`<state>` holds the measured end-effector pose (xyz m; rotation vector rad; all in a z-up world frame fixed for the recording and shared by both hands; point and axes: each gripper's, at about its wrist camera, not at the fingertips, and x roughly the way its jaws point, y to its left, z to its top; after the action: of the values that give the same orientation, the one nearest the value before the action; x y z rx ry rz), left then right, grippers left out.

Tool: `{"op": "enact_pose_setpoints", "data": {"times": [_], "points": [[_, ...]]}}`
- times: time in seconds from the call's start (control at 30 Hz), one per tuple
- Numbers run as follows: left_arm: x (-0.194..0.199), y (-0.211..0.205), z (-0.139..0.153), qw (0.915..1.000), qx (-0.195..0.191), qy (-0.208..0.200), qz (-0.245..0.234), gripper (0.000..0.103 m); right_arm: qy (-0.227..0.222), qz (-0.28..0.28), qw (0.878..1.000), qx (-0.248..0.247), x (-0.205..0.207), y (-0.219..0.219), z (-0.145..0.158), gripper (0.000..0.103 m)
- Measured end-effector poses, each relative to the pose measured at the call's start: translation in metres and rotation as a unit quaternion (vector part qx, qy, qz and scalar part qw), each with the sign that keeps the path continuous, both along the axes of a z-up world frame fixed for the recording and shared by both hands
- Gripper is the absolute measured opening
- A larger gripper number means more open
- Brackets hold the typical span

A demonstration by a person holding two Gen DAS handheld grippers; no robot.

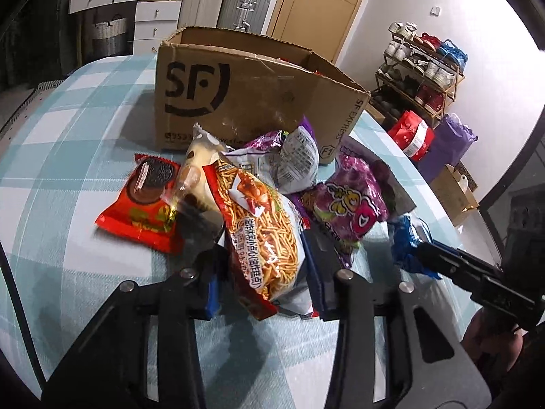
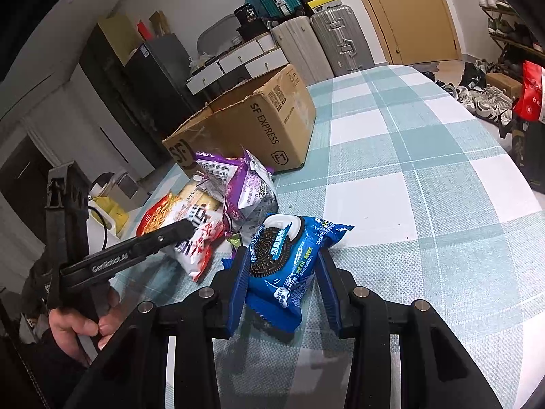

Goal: Organize snacks
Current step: 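Grasp the blue Oreo pack with the right gripper while the left grasps the orange noodle bag, then lift both held packs and carry them over the open box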

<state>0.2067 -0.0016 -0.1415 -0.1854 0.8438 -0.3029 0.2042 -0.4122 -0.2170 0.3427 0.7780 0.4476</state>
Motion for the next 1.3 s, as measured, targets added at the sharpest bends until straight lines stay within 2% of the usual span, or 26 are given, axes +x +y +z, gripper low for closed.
{"op": "enact_pose_setpoints", "data": {"times": [0.6,0.77,0.97,1.07,1.23,1.3], "points": [[-0.039,0.028,0.019,0.9995,-0.019,-0.025,-0.001,0.037,-0.030,0.009,0.999,-0.017,-0.016,0.018,0.032,0.039],[-0.046,0.035,0.026,0.9992,-0.022,-0.032,0.001,0.037,-0.041,0.015,0.999,-0.019,-0.020,0.024,0.042,0.033],[-0.051,0.040,0.030,0.9990,-0.028,-0.034,0.001,0.037,-0.018,0.011,0.999,-0.040,-0.016,0.032,0.031,0.033],[-0.052,0.041,0.030,0.9990,-0.029,-0.035,0.003,0.037,-0.010,0.005,0.998,-0.066,-0.016,0.035,0.026,0.033],[-0.054,0.047,0.030,0.9987,-0.036,-0.035,0.005,0.037,0.002,0.001,0.993,-0.117,-0.017,0.045,0.012,0.046],[-0.056,0.048,0.030,0.9987,-0.037,-0.035,0.005,0.037,0.011,0.001,0.992,-0.125,-0.015,0.047,0.007,0.047]]}}
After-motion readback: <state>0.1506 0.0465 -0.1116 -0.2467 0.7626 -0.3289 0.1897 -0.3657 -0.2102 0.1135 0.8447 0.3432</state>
